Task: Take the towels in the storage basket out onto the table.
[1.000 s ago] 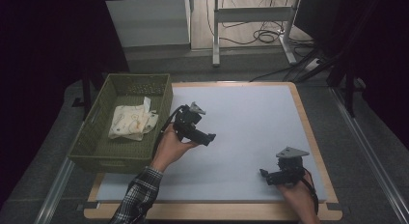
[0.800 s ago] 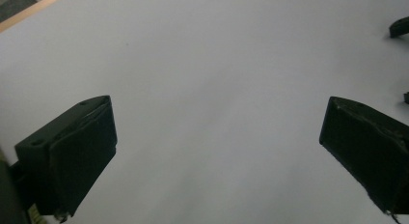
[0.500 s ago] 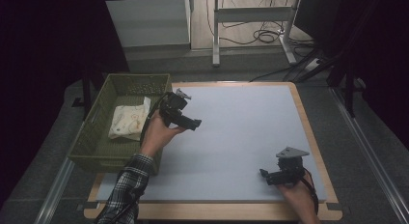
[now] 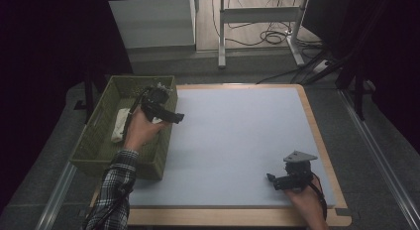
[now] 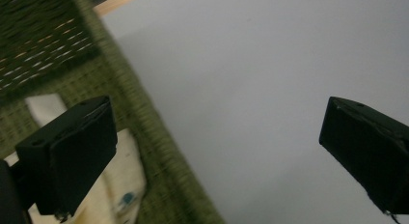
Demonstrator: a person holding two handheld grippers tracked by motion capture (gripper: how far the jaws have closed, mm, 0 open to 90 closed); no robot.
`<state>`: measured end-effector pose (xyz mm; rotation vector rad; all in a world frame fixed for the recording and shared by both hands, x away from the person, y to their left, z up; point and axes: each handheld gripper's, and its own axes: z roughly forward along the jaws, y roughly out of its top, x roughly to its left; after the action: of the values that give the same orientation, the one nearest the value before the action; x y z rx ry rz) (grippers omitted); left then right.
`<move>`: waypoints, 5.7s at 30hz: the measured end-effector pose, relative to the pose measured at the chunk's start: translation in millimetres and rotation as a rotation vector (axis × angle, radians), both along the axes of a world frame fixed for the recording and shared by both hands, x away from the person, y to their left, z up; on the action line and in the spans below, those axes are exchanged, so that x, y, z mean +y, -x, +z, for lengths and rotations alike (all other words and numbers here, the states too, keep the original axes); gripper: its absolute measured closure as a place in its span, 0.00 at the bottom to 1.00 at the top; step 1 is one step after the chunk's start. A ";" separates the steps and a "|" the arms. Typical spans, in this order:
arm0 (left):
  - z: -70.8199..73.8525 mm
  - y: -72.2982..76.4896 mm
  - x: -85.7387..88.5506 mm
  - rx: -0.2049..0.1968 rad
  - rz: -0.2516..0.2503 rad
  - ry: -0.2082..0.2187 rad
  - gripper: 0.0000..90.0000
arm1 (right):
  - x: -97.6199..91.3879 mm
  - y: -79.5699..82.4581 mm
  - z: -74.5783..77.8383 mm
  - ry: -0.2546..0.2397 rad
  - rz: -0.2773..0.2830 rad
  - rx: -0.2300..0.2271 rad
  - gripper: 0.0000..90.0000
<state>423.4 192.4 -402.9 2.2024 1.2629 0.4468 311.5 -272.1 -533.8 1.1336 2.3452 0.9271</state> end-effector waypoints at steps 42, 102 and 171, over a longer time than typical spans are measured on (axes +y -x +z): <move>-101.3 -39.6 99.8 0.396 0.201 -0.128 0.03 | 0.0 -0.1 -0.1 -0.001 0.000 0.001 0.00; -5.7 3.8 109.3 0.151 0.162 0.043 0.83 | 0.0 0.0 0.0 0.000 0.000 0.000 0.00; 79.7 23.5 -15.6 -0.001 -0.188 0.125 0.80 | 0.1 0.0 0.0 -0.002 0.000 0.001 0.00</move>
<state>399.9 176.8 -323.2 2.1882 1.0418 0.2871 311.4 -272.0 -533.8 1.1354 2.3457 0.9297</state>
